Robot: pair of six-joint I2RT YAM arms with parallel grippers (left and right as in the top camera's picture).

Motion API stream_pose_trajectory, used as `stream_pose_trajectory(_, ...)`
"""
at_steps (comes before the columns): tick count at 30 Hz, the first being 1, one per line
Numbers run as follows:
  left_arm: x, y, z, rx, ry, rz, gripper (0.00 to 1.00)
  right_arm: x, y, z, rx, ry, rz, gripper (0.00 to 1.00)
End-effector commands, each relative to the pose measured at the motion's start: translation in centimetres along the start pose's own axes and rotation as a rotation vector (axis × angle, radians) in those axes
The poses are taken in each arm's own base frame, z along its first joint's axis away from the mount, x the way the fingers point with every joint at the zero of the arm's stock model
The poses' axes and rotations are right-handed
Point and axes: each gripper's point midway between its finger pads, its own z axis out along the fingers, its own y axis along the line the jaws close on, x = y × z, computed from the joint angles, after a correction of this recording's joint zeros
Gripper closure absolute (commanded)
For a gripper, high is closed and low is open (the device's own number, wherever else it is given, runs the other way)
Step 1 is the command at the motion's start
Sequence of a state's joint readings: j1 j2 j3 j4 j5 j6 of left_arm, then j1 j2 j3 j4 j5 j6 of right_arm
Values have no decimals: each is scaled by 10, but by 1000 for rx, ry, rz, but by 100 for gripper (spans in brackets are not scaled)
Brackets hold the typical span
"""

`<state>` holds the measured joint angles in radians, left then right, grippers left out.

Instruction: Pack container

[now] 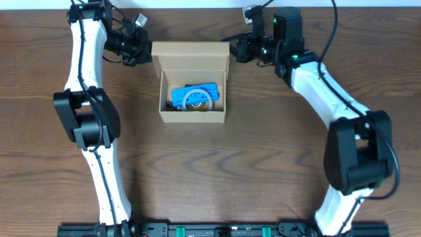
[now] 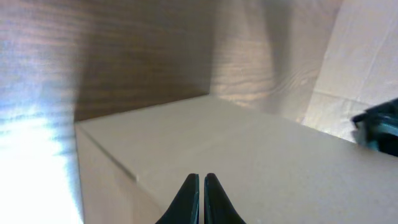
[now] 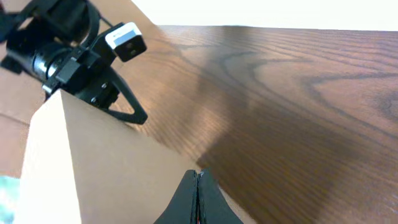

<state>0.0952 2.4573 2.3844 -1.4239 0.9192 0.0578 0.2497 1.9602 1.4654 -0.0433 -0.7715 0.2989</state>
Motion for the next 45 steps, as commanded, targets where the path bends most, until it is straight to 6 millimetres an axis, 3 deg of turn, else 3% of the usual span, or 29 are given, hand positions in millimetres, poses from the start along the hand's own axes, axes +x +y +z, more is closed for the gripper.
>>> stream_pose_trajectory(1,6,-8,-20,-102,-18,97,95,-6,43,-6,-45,15,-122,99)
stream_pose_trajectory(8,30,5,-33,-321,53,64,95,42,72,7,42,179,-149,99)
stream_pose_trajectory(16,37,20,-42,-489,52,-41,95,94,89,33,238,307,-235,99)
stream_pose_trajectory(22,37,31,-48,-561,29,-109,95,128,84,40,380,398,-289,99)
stream_pose_trajectory(34,36,33,-50,-578,21,-132,95,188,56,59,419,571,-260,99)
stream_pose_trajectory(40,36,33,-50,-578,21,-132,95,199,56,61,418,602,-262,99)
stream_pose_trajectory(45,37,33,-53,-592,13,-127,95,178,70,59,392,537,-291,99)
